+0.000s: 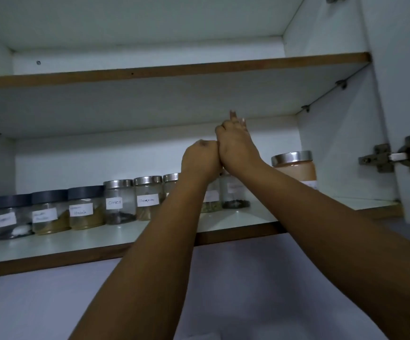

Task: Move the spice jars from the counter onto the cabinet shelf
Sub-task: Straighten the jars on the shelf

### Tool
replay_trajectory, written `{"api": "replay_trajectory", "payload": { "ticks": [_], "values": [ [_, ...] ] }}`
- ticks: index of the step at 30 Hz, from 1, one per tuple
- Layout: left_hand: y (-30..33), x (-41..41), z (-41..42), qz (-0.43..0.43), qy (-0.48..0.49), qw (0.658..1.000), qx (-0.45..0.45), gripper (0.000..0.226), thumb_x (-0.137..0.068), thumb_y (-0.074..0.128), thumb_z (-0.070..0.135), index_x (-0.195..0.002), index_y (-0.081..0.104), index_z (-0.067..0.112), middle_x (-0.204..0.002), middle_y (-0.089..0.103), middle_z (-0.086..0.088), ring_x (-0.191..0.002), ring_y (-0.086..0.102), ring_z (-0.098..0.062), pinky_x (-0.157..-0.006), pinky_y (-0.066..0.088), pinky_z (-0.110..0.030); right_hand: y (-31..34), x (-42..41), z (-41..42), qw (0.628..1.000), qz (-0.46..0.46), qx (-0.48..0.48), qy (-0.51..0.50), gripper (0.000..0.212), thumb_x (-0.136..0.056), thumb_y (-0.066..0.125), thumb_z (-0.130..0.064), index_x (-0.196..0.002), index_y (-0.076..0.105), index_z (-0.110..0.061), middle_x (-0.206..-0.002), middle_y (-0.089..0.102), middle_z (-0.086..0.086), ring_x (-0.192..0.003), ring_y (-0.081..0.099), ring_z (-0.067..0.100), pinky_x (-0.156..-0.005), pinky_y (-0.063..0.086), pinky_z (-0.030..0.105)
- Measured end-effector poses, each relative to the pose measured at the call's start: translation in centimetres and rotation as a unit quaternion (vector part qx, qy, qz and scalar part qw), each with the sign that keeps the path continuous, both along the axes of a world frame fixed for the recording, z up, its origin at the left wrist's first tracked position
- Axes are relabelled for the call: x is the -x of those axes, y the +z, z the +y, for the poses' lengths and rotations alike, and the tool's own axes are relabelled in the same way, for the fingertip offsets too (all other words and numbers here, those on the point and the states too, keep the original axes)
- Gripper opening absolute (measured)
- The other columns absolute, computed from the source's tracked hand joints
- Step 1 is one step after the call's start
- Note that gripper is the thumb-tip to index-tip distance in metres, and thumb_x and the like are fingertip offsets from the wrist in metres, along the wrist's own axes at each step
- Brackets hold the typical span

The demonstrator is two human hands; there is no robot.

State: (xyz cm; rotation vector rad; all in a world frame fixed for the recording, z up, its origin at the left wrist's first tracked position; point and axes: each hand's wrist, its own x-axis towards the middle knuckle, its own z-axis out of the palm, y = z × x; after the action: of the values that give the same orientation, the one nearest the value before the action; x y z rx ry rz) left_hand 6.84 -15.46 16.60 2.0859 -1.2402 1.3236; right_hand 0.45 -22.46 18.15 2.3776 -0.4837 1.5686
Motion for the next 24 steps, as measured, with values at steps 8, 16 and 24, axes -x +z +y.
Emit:
{"api": "replay_trajectory", "payload": {
  "ticks": [8, 16, 24],
  "values": [
    [-9.2, 6.5, -0.9, -0.093, -0.127, 0.981, 0.117, 0.025, -0.082, 0.053, 0.028, -0.065, 0.065, 0.015, -0.058, 0.062, -0.004, -0.054, 0.06, -0.026, -0.047, 0.044, -0.026, -0.3, 10.2, -3.2, 0.994, -0.053, -0.034, -0.088, 0.033, -0.096, 0.047, -0.025, -0.127, 0.055, -0.018, -0.133, 0.048, 0.009, -0.126, 0.034, 0.03, -0.099, 0.031, 0.041],
    [-14.7, 9.1, -3.1, -0.142, -0.105, 0.964, 0.199, 0.034, -0.093, 0.055, 0.024, -0.059, 0.053, 0.017, -0.055, 0.051, -0.002, -0.049, 0.048, -0.019, -0.05, 0.034, -0.031, -0.4, 15.7, -4.0, 0.959, 0.18, -0.218, 0.034, 0.047, -0.097, 0.045, -0.052, -0.121, 0.065, -0.017, -0.118, 0.065, 0.004, -0.105, 0.056, 0.018, -0.085, 0.039, 0.03],
    [-15.1, 9.1, -3.9, -0.169, -0.104, 0.95, 0.24, 0.036, -0.093, 0.052, 0.023, -0.058, 0.051, 0.015, -0.054, 0.046, -0.001, -0.05, 0.046, -0.019, -0.052, 0.035, -0.031, -1.3, 11.8, -6.1, 0.976, 0.162, -0.147, -0.008, 0.028, -0.092, 0.063, -0.027, -0.117, 0.068, -0.014, -0.121, 0.063, 0.004, -0.107, 0.058, 0.017, -0.083, 0.043, 0.023]
  ]
}}
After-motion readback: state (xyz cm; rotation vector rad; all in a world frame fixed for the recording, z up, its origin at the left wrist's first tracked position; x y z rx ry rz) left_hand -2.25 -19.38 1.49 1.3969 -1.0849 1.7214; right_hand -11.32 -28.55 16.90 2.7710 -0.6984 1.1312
